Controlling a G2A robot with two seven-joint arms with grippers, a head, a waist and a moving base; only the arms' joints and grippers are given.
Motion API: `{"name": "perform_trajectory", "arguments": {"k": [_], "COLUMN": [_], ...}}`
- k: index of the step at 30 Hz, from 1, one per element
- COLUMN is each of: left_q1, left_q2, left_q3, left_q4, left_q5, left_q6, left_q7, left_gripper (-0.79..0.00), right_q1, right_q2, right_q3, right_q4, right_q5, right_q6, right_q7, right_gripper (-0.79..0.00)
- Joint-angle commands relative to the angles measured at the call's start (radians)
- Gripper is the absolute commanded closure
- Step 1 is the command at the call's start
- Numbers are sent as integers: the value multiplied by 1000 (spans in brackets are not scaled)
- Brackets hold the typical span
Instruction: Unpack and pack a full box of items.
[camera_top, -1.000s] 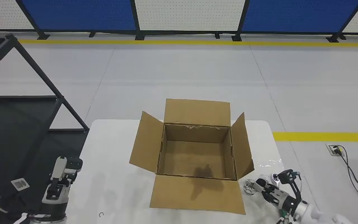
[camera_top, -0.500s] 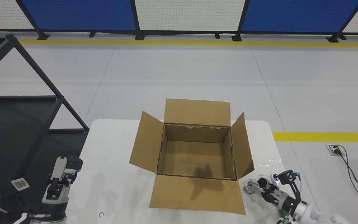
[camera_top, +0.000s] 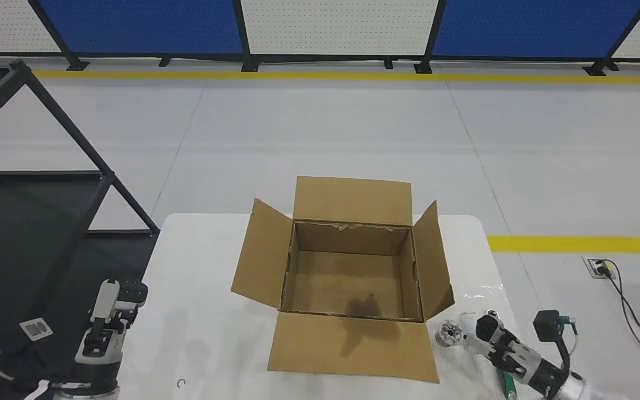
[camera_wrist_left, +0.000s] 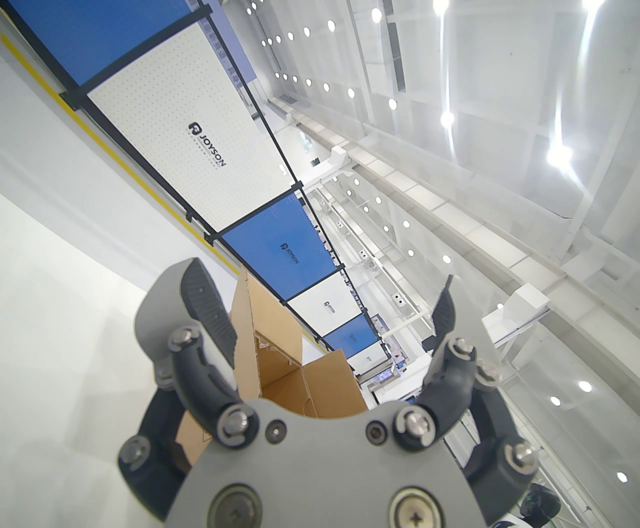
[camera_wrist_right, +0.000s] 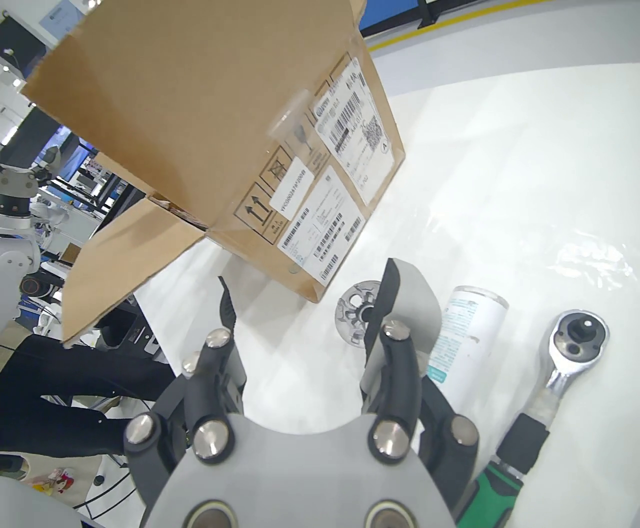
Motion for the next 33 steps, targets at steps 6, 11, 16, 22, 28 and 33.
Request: {"name": "perform_trajectory", "arguments": {"k": [6, 11, 16, 22, 28, 33], "left_q1": [0, 3, 19, 39, 62, 75], "left_q2": [0, 1, 4, 5, 2, 0], "left_q3": [0, -5, -37, -55, -50, -36], "left_q4": [0, -1, 7, 4, -11, -10], "left_q5": [0, 0, 4, 4, 9, 15], "left_q6": [0, 5, 4, -3, -11, -22], "left_q7": [0, -9, -24, -19, 1, 21], "left_gripper": [-785, -785, -785, -785, -785, -785], "right_q1": [-84, -119, -119, -87, -18, -12], "right_q2": [13, 19, 19, 12, -2, -17], "right_q3": [125, 191, 191, 127, 37, -10], "right_q4": [-86, -139, -139, -188, -232, -287], "right_q5": [9, 11, 11, 35, 14, -66], "right_q6": [-109, -142, -142, -97, 5, 93], "right_q7": [37, 67, 67, 82, 53, -24], "right_gripper": [-785, -785, -785, -785, -785, -785]}}
